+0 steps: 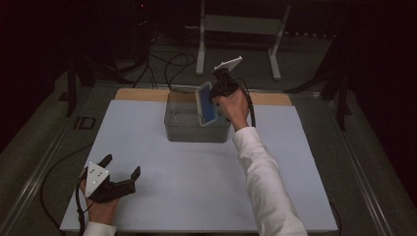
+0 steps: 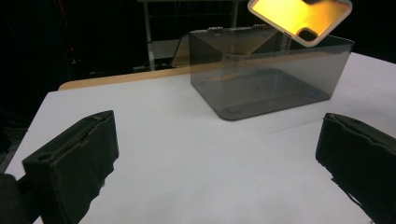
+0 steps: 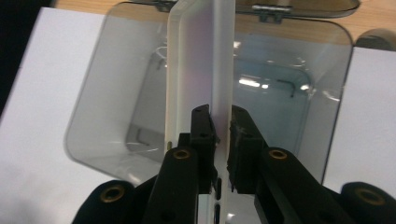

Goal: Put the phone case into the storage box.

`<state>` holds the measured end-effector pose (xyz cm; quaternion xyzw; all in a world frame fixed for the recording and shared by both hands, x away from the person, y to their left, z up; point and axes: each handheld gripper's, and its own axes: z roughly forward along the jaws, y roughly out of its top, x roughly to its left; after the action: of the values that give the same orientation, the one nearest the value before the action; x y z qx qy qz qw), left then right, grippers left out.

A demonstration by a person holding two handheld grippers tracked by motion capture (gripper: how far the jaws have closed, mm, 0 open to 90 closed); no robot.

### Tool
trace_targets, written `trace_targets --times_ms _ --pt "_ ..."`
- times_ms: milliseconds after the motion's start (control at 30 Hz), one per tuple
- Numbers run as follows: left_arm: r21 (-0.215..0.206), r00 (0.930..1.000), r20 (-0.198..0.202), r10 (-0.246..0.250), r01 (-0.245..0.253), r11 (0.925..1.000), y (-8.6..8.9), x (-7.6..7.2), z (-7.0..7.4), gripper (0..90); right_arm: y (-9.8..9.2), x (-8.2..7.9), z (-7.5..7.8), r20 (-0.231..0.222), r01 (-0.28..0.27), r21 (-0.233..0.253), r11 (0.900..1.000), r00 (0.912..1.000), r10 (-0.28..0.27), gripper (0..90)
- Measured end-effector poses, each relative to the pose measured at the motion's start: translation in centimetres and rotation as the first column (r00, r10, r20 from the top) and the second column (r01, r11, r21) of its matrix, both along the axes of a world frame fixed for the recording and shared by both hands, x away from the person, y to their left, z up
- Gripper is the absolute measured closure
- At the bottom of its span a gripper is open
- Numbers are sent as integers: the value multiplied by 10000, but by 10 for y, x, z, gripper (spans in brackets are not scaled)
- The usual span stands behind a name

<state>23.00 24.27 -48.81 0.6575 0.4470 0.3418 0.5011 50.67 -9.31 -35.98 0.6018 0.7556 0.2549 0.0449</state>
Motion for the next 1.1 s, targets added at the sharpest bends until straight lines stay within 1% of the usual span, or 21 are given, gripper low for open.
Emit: trace_targets --times_ms 133,200,267,333,367,533,567,733,833,933,1100 --pt "-52 10000 17 17 -17 10000 1 0 0 2 -2 3 -3 -21 196 -74 9998 9998 -196 825" --pt "-84 10000 37 48 -48 10000 1 -1 0 2 -3 5 -4 53 322 -285 9991 9995 -320 825" --pt "-110 10000 30 62 -62 9999 2 -1 0 2 -5 5 -4 125 445 -377 9983 9989 -441 825" --pt "-312 10000 19 11 -10 9995 2 -1 0 2 -6 6 -5 112 524 -393 9979 9986 -520 826" --pt "-341 10000 16 14 -13 9994 2 -1 1 2 -6 7 -5 119 580 -426 9974 9983 -575 826" --pt "-289 10000 22 17 -17 9996 2 -1 1 2 -6 8 -7 155 709 -707 9950 9974 -700 825" --pt "-298 10000 25 16 -16 9996 2 -1 0 2 -6 9 -8 168 706 -837 9940 9974 -694 825" --pt "-269 10000 45 28 -27 9996 2 -1 1 2 -7 10 -13 208 938 -1282 9873 9956 -919 825" --pt "-267 10000 43 26 -24 9996 2 -1 0 2 -7 11 -16 151 1019 -1328 9859 9948 -1008 825" --pt "-256 10000 40 13 -12 9997 2 -1 0 2 -8 11 -20 199 1073 -1654 9804 9942 -1055 824" --pt "-237 10000 29 4 -3 9997 2 -2 1 2 -11 12 -28 71 1136 -1714 9786 9934 -1141 824"
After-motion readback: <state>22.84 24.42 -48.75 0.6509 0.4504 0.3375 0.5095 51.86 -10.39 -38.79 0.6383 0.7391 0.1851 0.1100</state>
